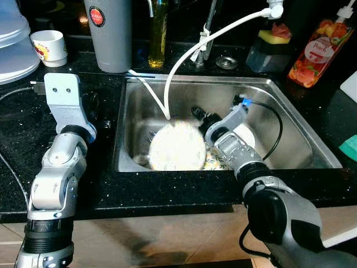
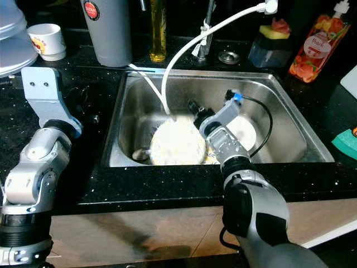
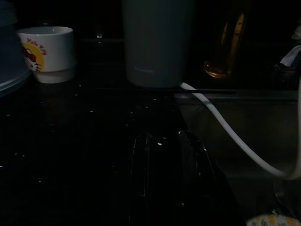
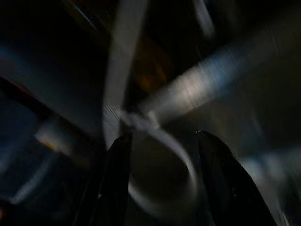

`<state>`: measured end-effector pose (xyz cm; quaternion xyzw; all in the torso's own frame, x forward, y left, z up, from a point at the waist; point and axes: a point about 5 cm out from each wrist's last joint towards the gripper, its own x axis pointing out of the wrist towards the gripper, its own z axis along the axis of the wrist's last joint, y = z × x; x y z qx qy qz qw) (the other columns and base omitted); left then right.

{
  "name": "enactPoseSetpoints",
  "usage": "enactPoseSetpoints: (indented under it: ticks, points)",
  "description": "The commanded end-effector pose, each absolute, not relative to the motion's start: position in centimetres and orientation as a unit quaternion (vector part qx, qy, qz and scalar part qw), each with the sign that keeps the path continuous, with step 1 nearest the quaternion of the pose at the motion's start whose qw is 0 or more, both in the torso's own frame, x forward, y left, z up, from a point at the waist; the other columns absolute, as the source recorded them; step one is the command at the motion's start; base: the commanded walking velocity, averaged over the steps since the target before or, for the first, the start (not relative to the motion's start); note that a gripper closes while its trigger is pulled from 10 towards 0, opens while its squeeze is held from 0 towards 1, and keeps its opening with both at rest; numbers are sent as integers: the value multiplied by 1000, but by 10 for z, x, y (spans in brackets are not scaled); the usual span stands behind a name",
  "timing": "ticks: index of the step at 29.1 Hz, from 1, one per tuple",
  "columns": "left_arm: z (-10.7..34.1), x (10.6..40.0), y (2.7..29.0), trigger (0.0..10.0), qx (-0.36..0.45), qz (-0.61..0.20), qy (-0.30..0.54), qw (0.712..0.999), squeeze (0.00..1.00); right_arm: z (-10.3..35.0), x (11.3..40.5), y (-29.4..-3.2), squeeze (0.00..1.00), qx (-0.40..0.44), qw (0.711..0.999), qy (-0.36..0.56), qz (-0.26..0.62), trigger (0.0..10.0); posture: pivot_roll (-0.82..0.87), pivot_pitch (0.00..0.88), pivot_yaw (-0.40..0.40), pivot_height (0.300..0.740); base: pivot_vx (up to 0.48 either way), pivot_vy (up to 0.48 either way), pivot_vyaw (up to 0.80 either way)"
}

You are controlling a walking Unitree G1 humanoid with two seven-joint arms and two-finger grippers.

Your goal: Kitchen organization

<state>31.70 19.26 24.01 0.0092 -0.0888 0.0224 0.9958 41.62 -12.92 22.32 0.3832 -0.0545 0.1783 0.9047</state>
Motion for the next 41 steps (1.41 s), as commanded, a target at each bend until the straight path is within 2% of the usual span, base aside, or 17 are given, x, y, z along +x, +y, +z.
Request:
enactPoseSetpoints:
  ticks: [1,3,5,7,8,9,10,15,17,18,19,22,25,30,35,38,41]
  points:
    - [242,318,185,10000,6,9,-90,996,0,261,418,-141,0,338,910,-139,194,10000,219,87,-78,740,0,0,0]
    - [244,317,177,10000,3,-24,-93,995,0,301,415,-148,0,281,909,-221,215,10000,208,77,-79,740,0,0,0]
    - [245,317,174,10000,2,-37,-94,995,0,312,413,-149,0,262,908,-245,219,10000,208,77,-79,740,0,0,0]
    - [249,313,163,10000,-4,-98,-97,990,0,341,403,-154,0,233,892,-309,233,10000,200,72,-78,740,0,0,0]
    - [249,313,163,10000,-4,-98,-97,990,0,341,403,-154,0,233,892,-309,233,10000,200,72,-78,740,0,0,0]
    - [256,306,153,10000,-4,-161,-103,982,0,365,386,-159,0,190,876,-370,245,10000,190,59,-74,740,0,0,0]
    - [259,303,150,10000,-4,-183,-106,977,0,371,378,-160,0,173,870,-390,248,10000,190,59,-74,740,0,0,0]
    - [263,292,146,10000,8,-263,-85,961,0,375,354,-161,0,145,858,-418,263,10000,186,52,-73,740,0,0,0]
    - [264,287,148,10000,24,-291,-75,953,0,370,349,-160,0,128,863,-413,261,10000,181,44,-72,740,0,0,0]
    - [269,283,161,10000,43,-301,-68,950,0,351,342,-160,0,102,881,-393,243,10000,181,40,-71,740,0,0,0]
    - [269,283,161,10000,43,-301,-68,950,0,351,342,-160,0,102,881,-393,243,10000,181,40,-71,740,0,0,0]
    - [283,287,189,10000,24,-249,-88,964,0,321,329,-158,0,84,908,-356,205,10000,175,31,-71,740,0,0,0]
    - [293,289,197,10000,-6,-227,-114,967,0,295,321,-153,0,73,933,-317,156,10000,161,15,-68,740,0,0,0]
    - [296,295,186,10000,-118,-205,-149,960,0,272,318,-147,0,73,951,-283,97,10000,141,0,-64,740,0,0,0]
    - [274,303,166,10000,-123,-170,-126,969,0,256,318,-150,0,67,966,-246,54,10000,125,0,-61,740,0,0,0]
    - [271,305,165,10000,-121,-163,-122,971,0,252,318,-154,0,73,968,-236,39,10000,125,0,-61,740,0,0,0]
    - [265,312,167,10000,-92,-126,-115,981,0,252,318,-170,0,63,971,-232,-5,10000,107,0,-50,740,0,0,0]
